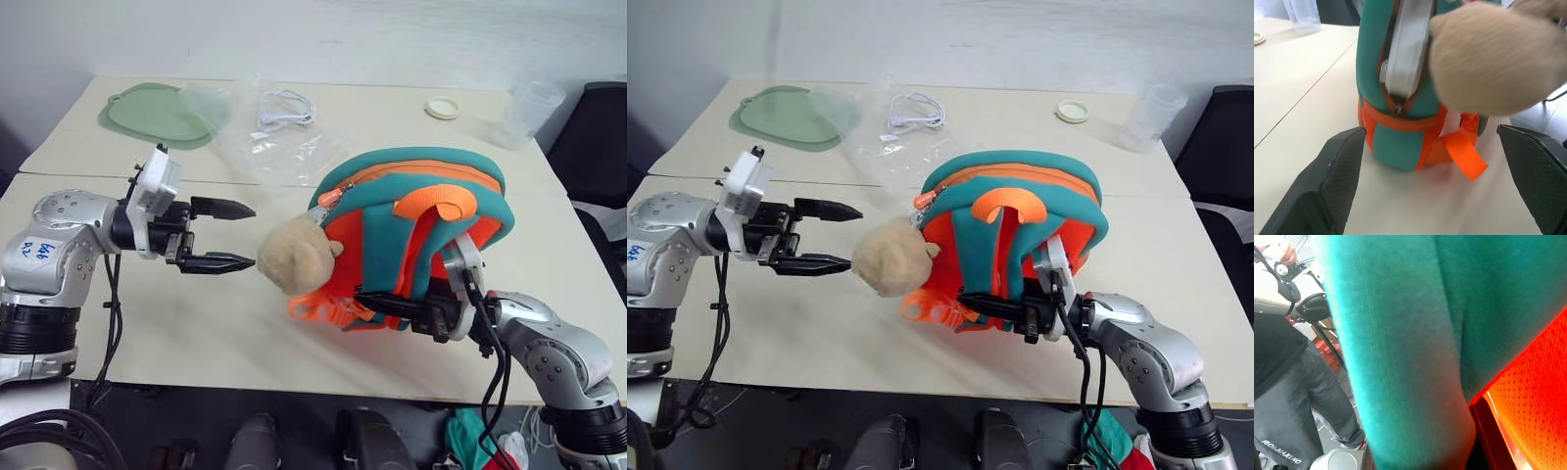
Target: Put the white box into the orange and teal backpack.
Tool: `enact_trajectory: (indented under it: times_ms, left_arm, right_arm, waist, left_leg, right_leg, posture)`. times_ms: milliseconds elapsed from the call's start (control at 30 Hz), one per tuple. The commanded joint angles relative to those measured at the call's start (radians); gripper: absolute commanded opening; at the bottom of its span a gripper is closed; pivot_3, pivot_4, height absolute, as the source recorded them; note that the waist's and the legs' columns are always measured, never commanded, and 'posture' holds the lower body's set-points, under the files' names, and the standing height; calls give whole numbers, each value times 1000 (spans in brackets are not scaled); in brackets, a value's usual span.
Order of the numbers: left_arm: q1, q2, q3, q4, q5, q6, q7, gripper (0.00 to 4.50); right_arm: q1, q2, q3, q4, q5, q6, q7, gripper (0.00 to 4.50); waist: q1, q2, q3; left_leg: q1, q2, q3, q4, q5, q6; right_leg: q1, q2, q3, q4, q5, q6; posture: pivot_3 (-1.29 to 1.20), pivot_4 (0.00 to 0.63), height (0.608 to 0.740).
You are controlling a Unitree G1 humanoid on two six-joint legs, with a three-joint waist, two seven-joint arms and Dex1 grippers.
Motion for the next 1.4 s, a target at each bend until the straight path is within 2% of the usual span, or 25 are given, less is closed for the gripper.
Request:
enact_trajectory:
  times_ms: [33, 167, 333, 433, 667, 800, 1033, 1167, 1400]
  left_arm:
    - [21, -25, 55, -145, -74, 29, 61, 4500]
    - [57, -79, 26, -222, -85, 36, 109, 4500]
    - [44, -154, -29, -210, -42, 22, 169, 4500]
    - [53, -161, -40, -205, -30, 3, 156, 3873]
    - [71, -118, 31, -177, -80, 32, 151, 1866]
    - [41, -83, 95, -133, -119, 75, 164, 1363]
    - [-20, 10, 141, 103, -26, 21, 180, 1170]
    - [-28, 39, 74, 206, 71, -27, 167, 1170]
    - [29, 45, -60, 195, 143, -13, 102, 1170]
  right_arm:
    - [10, -12, -17, -6, 4, -11, 15, 53]
    - [8, -14, -13, 2, 2, -9, 23, 53]
    - [2, -12, -8, 5, 2, -6, 29, 53]
    - [-4, -10, -6, 5, 2, -3, 26, 53]
    - [-7, 0, -7, -3, 6, 2, 4, 53]
    - [-6, 9, -8, -9, 10, 2, -13, 53]
    - [3, 23, -29, -12, 16, -3, -50, 53]
    - [10, 26, -41, -11, 23, -12, -63, 53]
    - [26, 34, -52, -23, 37, -18, -94, 53]
  waist:
    - [0, 0, 0]
    - [1, 0, 0]
    - [5, 0, 0]
    - [6, 0, 0]
    - [6, 0, 0]
    - [6, 0, 0]
    - [-4, 0, 0]
    - [-11, 0, 0]
    - [-12, 0, 0]
  left_leg:
    - [0, 0, 0, 0, 0, 0]
    - [0, 0, 0, 0, 0, 0]
    - [1, 0, 0, 1, 0, 0]
    - [1, 0, 0, 1, 0, 0]
    - [1, 0, 0, 1, 0, 0]
    - [1, 0, 0, 1, 0, 0]
    - [1, 0, 0, 0, 0, 0]
    - [1, 0, 0, 0, 0, 0]
    - [1, 0, 1, 0, 0, 0]
  right_leg:
    - [0, 0, 0, 0, 0, 0]
    - [0, 0, 0, 0, 0, 0]
    - [0, 0, 0, 2, 0, 0]
    - [0, 0, 0, 2, 0, 0]
    - [0, 0, 0, 2, 0, 0]
    - [0, 0, 0, 2, 0, 0]
    - [0, 0, 0, 2, 0, 0]
    - [0, 0, 0, 2, 0, 0]
    - [-1, 0, 0, 2, 0, 0]
  posture:
    - [0, 150, 740]
    - [0, 150, 740]
    - [0, 150, 740]
    - [0, 150, 740]
    - [0, 150, 740]
    - [0, 150, 740]
    - [0, 150, 740]
    - [0, 150, 740]
    - [0, 150, 740]
